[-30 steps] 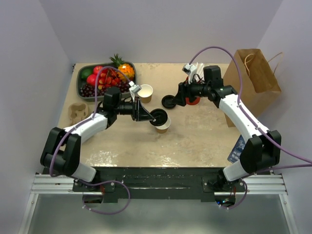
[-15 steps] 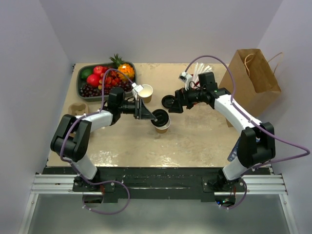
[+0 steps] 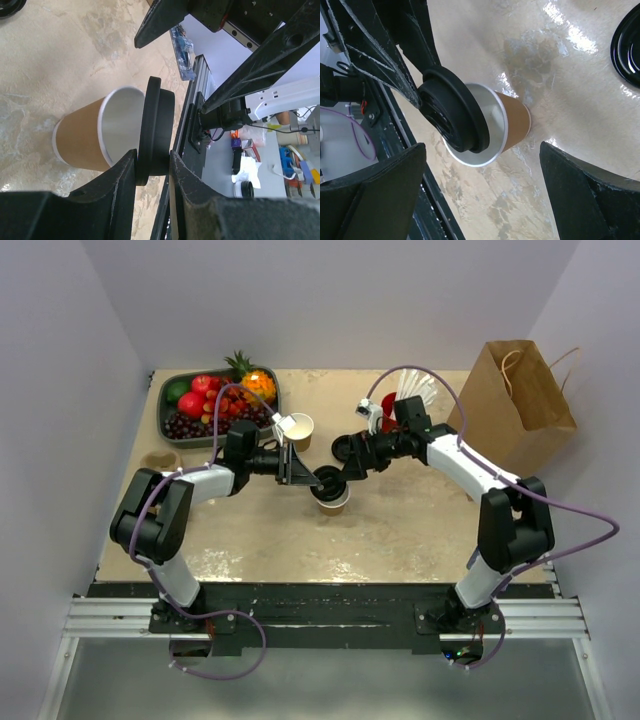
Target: Pack the takeout coffee
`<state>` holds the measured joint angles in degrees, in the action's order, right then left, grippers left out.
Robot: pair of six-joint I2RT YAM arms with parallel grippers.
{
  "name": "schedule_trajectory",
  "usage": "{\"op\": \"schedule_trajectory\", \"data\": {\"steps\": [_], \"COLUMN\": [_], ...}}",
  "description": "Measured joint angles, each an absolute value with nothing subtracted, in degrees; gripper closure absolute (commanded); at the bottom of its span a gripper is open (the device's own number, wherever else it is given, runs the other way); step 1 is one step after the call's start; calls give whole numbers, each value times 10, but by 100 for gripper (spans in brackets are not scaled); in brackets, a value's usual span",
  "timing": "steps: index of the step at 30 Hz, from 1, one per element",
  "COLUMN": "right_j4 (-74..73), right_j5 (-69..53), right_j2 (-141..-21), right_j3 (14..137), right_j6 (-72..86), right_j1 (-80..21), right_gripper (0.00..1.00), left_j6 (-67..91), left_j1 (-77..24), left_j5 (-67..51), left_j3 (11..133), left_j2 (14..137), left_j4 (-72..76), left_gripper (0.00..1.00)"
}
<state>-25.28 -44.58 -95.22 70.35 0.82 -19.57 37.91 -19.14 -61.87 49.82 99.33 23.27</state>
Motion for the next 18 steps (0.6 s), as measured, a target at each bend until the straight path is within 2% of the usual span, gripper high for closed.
{"op": "schedule_trajectory", "data": {"steps": [4,11,14,18], "right_j4": [-248,-237,-230,-226], "right_j5": [-445,-440,-437,-430], "right_j2": [-961,-963,-963,-965], "right_j3": [699,687,684,684], "right_j6": [16,26,31,35], "right_j1": [-201,-211,-215,-217], "right_gripper": [2,4,5,5], "left_j6": [378,368,364,361], "left_j1": [-191,-191,-191,-191], "left_j5": [-612,-601,-599,-598], "left_j3": [499,500,503,506], "left_j2": [993,993,993,993], "left_j4": [227,212,208,204], "left_gripper": [72,71,73,81]}}
